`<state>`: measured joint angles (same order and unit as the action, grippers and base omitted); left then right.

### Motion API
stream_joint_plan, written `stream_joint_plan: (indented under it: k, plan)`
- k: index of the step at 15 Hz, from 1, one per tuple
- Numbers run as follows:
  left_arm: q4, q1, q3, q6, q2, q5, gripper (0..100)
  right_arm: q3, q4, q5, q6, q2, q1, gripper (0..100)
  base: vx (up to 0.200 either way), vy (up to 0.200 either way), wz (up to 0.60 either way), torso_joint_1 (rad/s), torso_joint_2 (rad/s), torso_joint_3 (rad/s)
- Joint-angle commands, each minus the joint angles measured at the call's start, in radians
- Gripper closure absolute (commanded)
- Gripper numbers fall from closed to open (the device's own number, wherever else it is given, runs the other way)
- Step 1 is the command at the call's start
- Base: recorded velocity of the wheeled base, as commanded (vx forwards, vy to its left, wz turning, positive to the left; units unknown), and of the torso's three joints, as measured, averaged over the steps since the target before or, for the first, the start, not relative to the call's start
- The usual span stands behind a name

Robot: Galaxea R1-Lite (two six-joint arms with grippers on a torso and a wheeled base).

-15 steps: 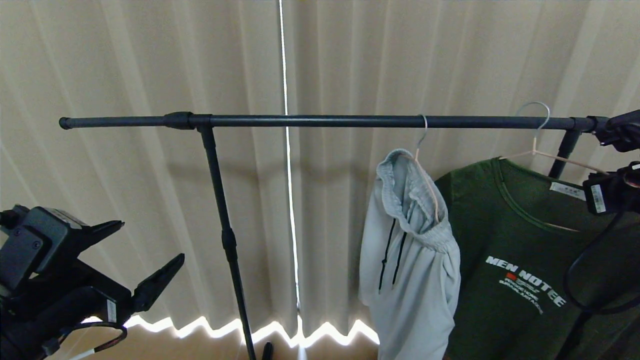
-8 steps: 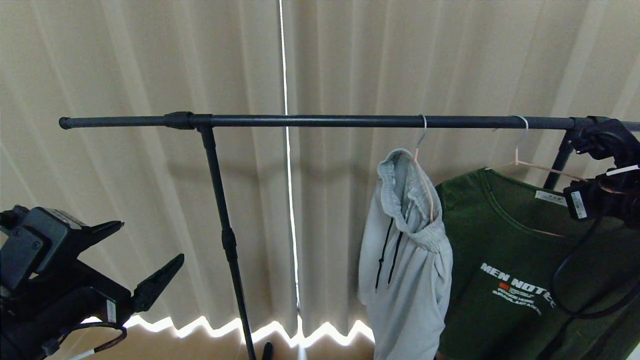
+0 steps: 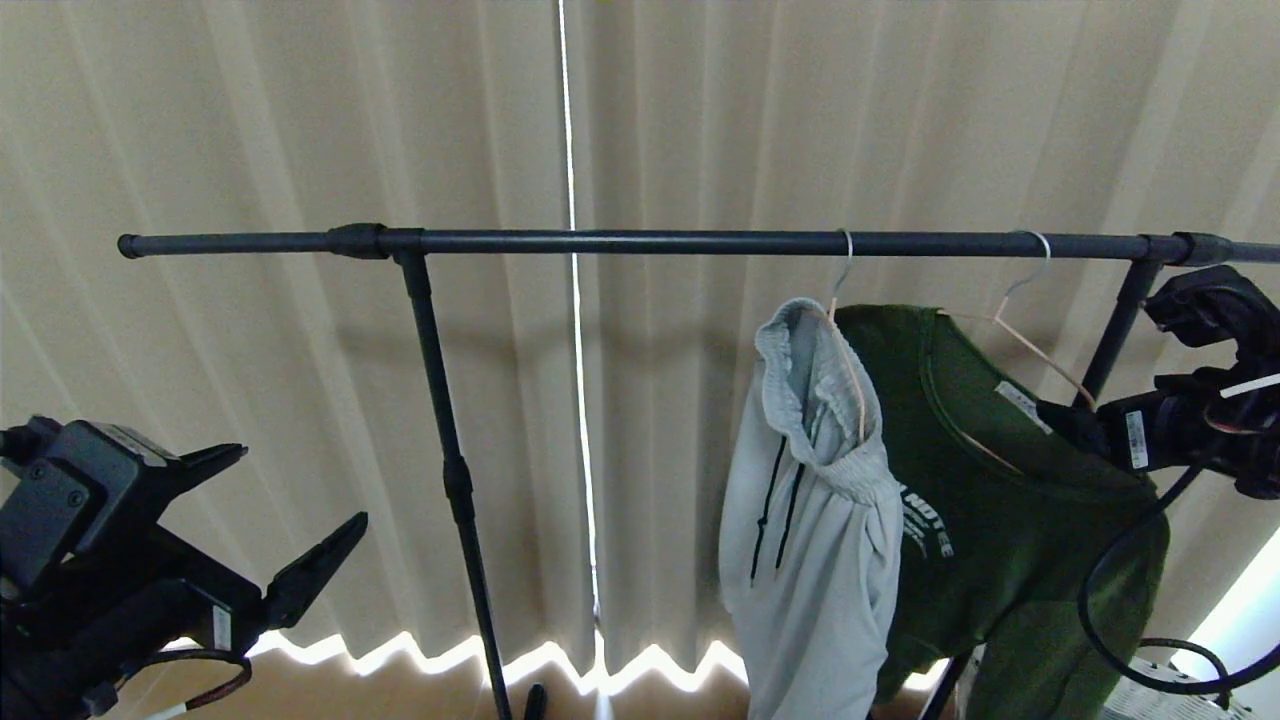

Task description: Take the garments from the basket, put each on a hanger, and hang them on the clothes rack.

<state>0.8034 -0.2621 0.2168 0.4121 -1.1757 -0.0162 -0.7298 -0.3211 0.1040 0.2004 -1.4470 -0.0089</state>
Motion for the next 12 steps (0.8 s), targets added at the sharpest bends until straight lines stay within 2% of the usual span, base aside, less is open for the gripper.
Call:
stream_joint_plan:
  k: [1, 3, 6, 9, 11, 12]
  plan:
    - [0.000, 0.000, -0.005, 0.007, 0.004, -0.001, 0, 0.049, -0.001, -0.076, -0.007, 0.071, -0.002, 0, 0.000, 0.000, 0.00, 0.000, 0.00, 0.000]
    - [0.000, 0.001, -0.005, 0.007, 0.021, -0.001, 0, 0.095, -0.032, -0.109, -0.010, 0.114, -0.003, 0, 0.000, 0.000, 0.00, 0.000, 0.00, 0.000]
    - [-0.001, 0.004, -0.030, -0.004, 0.114, -0.002, 0, 0.228, -0.171, -0.126, -0.009, 0.228, -0.003, 0, 0.000, 0.000, 0.00, 0.000, 0.00, 0.000]
    - [-0.010, 0.032, -0.099, -0.007, 0.242, -0.024, 0, 0.303, -0.176, -0.153, -0.010, 0.373, -0.003, 0, 0.000, 0.000, 0.00, 0.000, 0.00, 0.000]
    - [-0.079, 0.110, -0.119, -0.003, 0.347, -0.061, 0, 0.375, -0.164, -0.167, -0.012, 0.481, -0.003, 0, 0.000, 0.000, 0.00, 0.000, 0.00, 0.000]
    - [-0.164, 0.156, -0.119, -0.003, 0.409, -0.061, 0, 0.420, -0.164, -0.165, -0.012, 0.527, -0.003, 0, 0.000, 0.000, 0.00, 0.000, 0.00, 0.000]
